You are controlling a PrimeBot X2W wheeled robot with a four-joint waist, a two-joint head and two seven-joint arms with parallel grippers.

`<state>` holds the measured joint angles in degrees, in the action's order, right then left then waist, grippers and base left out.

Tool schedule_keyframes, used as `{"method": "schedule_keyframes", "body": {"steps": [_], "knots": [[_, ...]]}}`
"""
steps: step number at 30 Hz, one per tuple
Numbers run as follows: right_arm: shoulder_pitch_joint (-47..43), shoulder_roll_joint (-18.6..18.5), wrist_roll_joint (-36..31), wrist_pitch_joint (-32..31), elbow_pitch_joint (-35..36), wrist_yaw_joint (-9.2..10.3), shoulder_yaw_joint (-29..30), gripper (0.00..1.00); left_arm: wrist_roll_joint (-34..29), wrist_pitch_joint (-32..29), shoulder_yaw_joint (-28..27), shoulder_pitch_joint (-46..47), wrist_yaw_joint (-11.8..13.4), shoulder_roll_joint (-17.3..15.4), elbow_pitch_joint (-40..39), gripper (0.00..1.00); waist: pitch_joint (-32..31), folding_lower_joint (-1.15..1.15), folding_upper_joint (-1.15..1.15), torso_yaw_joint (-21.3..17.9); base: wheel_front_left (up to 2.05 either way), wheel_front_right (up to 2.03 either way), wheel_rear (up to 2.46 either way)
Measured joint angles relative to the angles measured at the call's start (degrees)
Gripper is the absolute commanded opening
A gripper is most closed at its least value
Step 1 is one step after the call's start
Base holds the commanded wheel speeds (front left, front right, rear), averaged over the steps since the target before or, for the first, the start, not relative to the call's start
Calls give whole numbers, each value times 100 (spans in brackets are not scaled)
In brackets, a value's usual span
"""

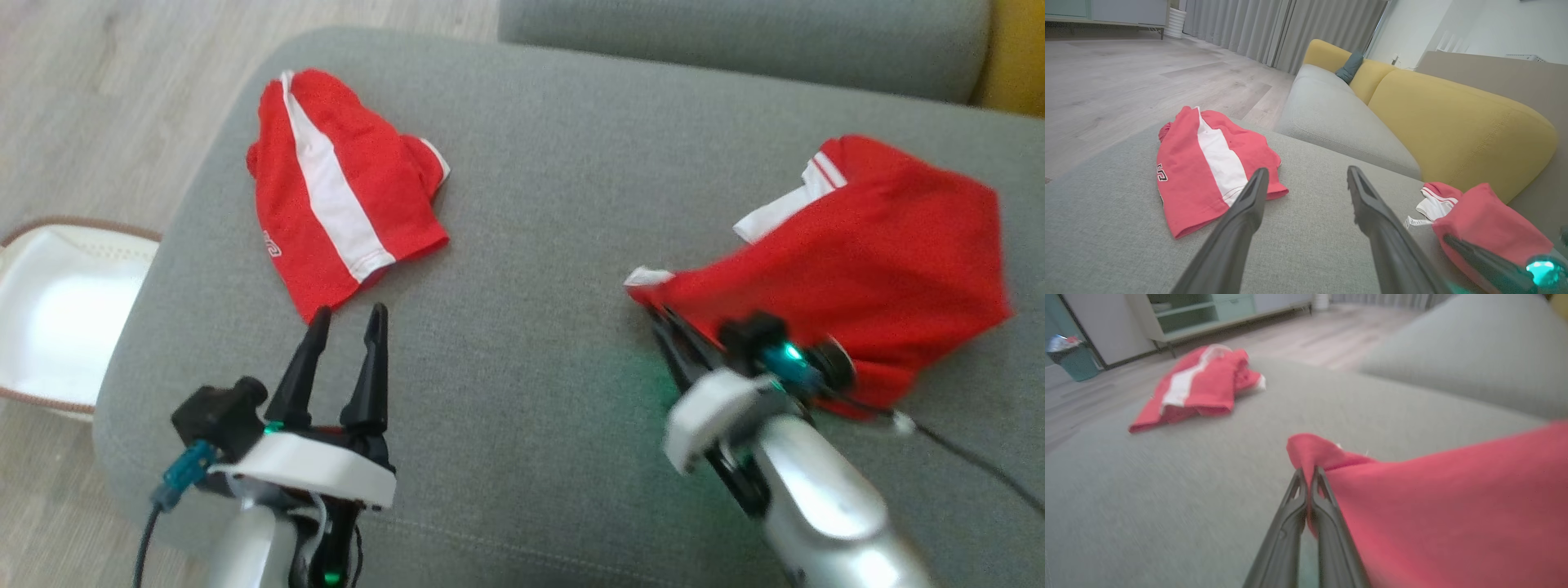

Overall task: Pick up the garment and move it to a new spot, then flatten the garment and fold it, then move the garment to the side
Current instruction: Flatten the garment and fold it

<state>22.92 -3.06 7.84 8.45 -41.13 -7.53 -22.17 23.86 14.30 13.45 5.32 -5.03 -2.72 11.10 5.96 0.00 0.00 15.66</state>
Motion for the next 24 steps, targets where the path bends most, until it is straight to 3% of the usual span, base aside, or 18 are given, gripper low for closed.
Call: {"method": "schedule_keyframes", "body": {"steps": [2,6,11,15,18,24], "knots": [[279,-11,-11,75,204,0,-445,0,0,0,40,-54,9,-1,21,100,-123,0,0,-9,0,0,0],[965,-24,697,123,708,0,-1049,0,2,0,81,-221,57,-3,33,100,-374,0,0,-16,0,0,0],[1868,-46,1545,388,1044,0,-1399,0,58,0,120,-424,111,-4,43,100,-664,0,0,2,0,0,0],[2682,-43,2148,568,1073,0,-935,0,105,0,88,-601,172,-10,9,100,-783,0,0,-56,0,0,0],[3188,-45,2246,594,973,0,-398,0,199,0,53,-709,207,-11,-16,100,-788,0,0,-185,0,0,0],[3453,-81,1421,622,111,0,564,0,263,0,15,-755,234,-11,-159,100,-692,0,0,-517,0,0,0]]}}
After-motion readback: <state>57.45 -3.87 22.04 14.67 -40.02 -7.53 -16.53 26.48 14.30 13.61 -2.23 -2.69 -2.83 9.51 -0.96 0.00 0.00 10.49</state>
